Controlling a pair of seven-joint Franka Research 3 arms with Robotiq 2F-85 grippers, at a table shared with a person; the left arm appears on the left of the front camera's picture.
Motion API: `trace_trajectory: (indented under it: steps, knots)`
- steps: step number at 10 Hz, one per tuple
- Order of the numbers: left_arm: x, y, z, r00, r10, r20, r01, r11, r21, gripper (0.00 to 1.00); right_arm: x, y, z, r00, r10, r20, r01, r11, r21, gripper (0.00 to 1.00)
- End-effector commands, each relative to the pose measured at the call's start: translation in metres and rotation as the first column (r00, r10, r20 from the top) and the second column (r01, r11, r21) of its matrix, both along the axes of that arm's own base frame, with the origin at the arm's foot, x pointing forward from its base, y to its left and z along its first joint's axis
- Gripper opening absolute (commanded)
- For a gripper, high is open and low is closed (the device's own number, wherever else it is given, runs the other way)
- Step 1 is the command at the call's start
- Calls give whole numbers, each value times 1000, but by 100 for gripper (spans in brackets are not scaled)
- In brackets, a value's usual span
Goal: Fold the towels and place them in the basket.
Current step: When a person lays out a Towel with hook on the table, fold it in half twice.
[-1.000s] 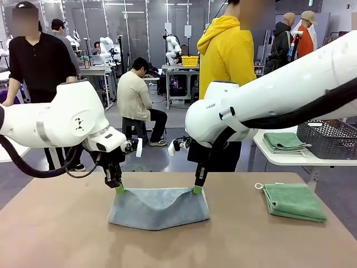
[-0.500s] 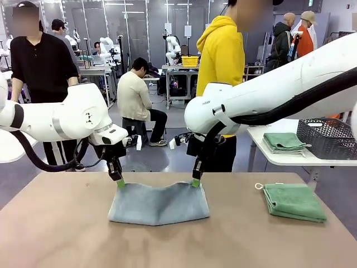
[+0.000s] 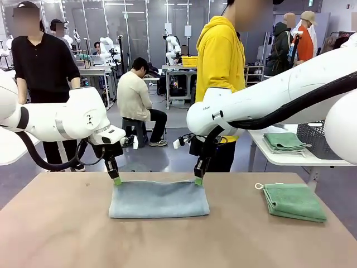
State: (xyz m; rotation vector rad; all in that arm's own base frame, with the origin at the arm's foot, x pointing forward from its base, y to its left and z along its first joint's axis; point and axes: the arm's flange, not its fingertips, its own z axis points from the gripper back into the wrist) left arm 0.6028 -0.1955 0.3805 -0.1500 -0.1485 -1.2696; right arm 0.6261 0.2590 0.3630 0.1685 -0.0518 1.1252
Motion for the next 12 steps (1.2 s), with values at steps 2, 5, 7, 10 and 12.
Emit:
trace_trajectory:
  steps: [2,5,7,10,12]
  knots:
    - [10,1,-4,1000,12,-25,-11,1000,9,7,2,-3,-6,999,-46,-9,46,999,-13,7]
    - [9,3,-12,999,5,-32,-5,1000,0,7,4,-8,-15,999,-48,-1,48,999,9,7]
    - [9,3,-19,1000,13,-25,-12,1000,4,7,4,-9,-20,999,-41,27,41,999,13,7]
    - [15,0,-28,999,47,0,-47,999,-21,7,7,-9,-30,998,-55,41,54,998,13,7]
    - [15,-3,-31,998,58,9,-58,997,-48,7,6,-12,-33,995,-76,63,75,997,8,7]
